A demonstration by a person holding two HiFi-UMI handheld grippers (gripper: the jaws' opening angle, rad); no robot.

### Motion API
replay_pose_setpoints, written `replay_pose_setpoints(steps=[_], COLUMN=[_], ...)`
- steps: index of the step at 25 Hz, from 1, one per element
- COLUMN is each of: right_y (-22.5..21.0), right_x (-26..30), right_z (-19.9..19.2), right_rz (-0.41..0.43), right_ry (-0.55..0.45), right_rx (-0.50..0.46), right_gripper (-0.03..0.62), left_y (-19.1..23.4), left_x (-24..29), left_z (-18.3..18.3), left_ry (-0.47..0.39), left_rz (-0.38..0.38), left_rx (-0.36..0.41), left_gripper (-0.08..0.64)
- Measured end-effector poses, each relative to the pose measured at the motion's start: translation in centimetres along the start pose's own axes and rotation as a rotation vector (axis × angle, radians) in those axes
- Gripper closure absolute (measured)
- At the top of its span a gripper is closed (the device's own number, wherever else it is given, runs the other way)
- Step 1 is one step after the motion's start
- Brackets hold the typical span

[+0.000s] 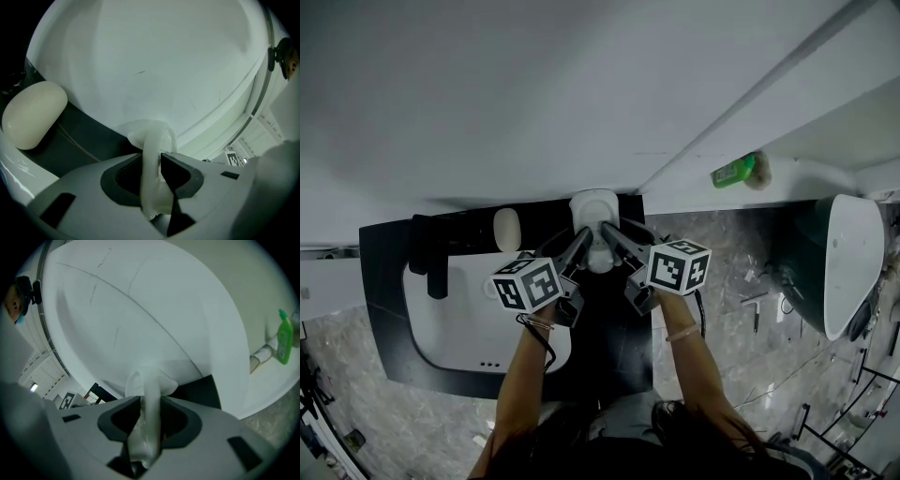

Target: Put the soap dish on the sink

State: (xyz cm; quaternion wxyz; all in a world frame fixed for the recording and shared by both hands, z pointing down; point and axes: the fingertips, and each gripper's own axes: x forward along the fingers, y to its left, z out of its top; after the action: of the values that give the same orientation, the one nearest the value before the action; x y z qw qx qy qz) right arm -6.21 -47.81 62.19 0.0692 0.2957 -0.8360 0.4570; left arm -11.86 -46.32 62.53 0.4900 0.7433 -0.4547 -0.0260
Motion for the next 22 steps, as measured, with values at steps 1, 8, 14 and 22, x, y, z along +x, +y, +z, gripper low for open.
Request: replay_pose_setpoints(steps=[1, 8, 14, 22], right_y=[0.0, -0.5, -0.4, -0.8], right_x=[0.0, 0.0, -0.1, -0.6], right_z=[0.0, -0.3, -0.4, -0.8], right_rz=[-0.004, -0.06, -0.066, -0.109], right_ry=[0.001, 0.017, 0.025, 0.035], right_rx=[-0.001, -0.021, -0.03, -0.058], right_gripper=[0.457, 0.459, 0.457, 0.451], left_y=[0.0, 0.8, 0.6, 1.0], left_x=[0.1, 0.5, 0.5, -0.6], left_z=[0.0, -0.9, -1.3, -0.2], left_ry=[0.007, 0.127, 0.133, 0.089], left_rz=[0.0, 0.025, 0.022, 0.034], left_rx=[-0.005, -0.014, -0.018, -0.01], left_gripper=[0.434, 0.434, 0.434, 0.434])
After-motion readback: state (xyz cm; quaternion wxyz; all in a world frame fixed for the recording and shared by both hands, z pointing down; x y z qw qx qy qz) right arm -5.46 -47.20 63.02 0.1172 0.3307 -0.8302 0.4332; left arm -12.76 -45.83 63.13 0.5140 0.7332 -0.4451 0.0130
